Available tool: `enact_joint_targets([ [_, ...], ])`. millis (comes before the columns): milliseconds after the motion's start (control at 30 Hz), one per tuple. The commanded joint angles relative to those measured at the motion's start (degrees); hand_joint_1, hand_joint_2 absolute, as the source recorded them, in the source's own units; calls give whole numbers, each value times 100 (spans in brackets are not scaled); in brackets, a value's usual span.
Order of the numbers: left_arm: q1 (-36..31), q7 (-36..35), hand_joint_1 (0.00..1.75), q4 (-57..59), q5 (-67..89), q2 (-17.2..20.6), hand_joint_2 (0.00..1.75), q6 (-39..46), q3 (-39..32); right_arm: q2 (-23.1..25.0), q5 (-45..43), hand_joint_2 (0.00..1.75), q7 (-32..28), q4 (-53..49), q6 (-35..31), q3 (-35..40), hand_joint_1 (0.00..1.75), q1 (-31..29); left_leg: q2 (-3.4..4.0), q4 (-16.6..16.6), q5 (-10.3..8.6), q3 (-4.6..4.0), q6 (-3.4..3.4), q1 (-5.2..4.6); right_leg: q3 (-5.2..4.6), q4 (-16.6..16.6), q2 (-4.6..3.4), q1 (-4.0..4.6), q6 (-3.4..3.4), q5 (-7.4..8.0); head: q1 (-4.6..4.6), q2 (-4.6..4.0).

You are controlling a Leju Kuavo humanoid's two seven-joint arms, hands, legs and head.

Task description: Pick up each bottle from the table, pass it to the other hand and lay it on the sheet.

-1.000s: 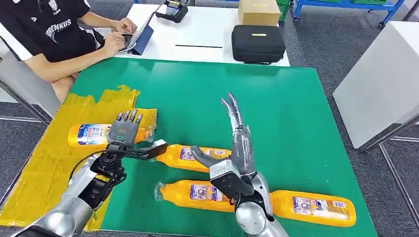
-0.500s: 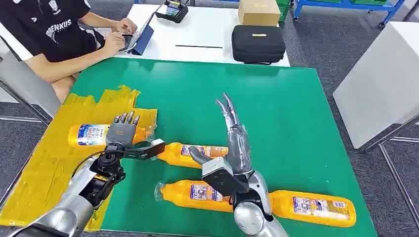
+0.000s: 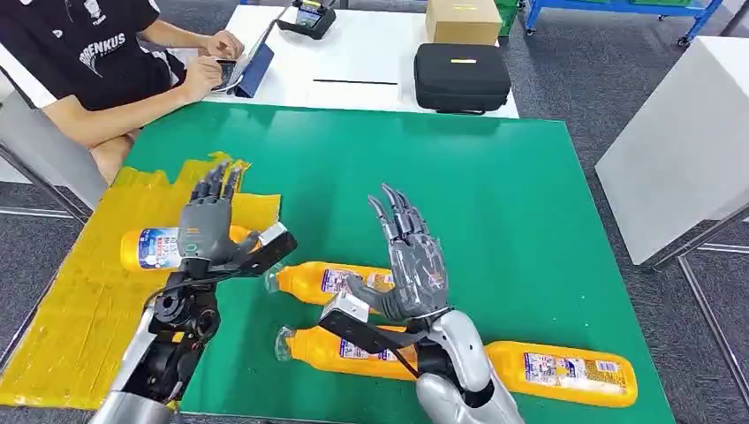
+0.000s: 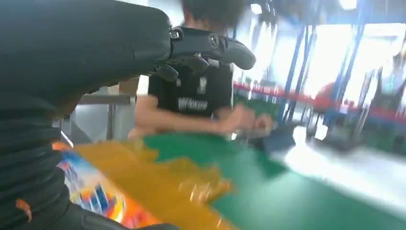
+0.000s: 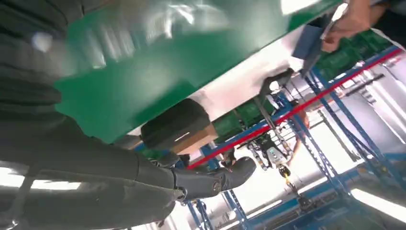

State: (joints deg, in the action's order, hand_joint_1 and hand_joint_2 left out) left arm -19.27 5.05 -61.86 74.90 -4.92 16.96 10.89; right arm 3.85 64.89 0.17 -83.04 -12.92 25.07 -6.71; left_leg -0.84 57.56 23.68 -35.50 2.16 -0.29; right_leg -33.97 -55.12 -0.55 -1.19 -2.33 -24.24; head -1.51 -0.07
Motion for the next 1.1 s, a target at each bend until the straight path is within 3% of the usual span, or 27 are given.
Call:
enact_joint_targets([
  [33, 359, -56, 0, -1154, 4, 2, 175, 63, -111, -29, 194, 175, 94, 619, 139, -76, 0, -206, 18, -1, 12, 32, -15, 5, 28, 2, -8, 7, 14, -7, -2, 0],
  [133, 405, -37, 0, -1227, -56, -33, 175, 141, -78, -19, 393, 175, 217, 728, 278, -120, 0, -222, 18, 0, 16, 41, -18, 8, 38, 2, -5, 9, 17, -10, 0, 0],
  [267, 561, 615, 0, -1596, -1278, -107, 175, -96, 11, -40, 838, 175, 442, 1366, 636, -208, 0, -402, 13, -2, 13, 37, -14, 6, 36, 5, -1, 7, 13, -9, 0, 0],
  [533, 585, 689, 0, -1653, -1459, -107, 175, -153, 31, -32, 899, 175, 437, 1450, 622, -228, 0, -430, 10, -4, 13, 37, -15, 4, 37, 4, -2, 6, 13, -9, 0, 0],
  [800, 847, 1794, 0, -2647, -3875, -182, 175, -991, 141, 63, 885, 175, 51, 2991, 1161, -44, 0, -1043, 24, 4, 22, 52, -19, 8, 48, 0, -9, 10, 17, -14, 0, 0],
  [1100, 825, 1853, 0, -2615, -3847, -146, 175, -1048, 296, 92, 656, 175, -172, 3457, 1221, 37, 0, -1110, 14, -2, 19, 50, -19, 6, 48, 1, -1, 8, 18, -15, -2, 0],
])
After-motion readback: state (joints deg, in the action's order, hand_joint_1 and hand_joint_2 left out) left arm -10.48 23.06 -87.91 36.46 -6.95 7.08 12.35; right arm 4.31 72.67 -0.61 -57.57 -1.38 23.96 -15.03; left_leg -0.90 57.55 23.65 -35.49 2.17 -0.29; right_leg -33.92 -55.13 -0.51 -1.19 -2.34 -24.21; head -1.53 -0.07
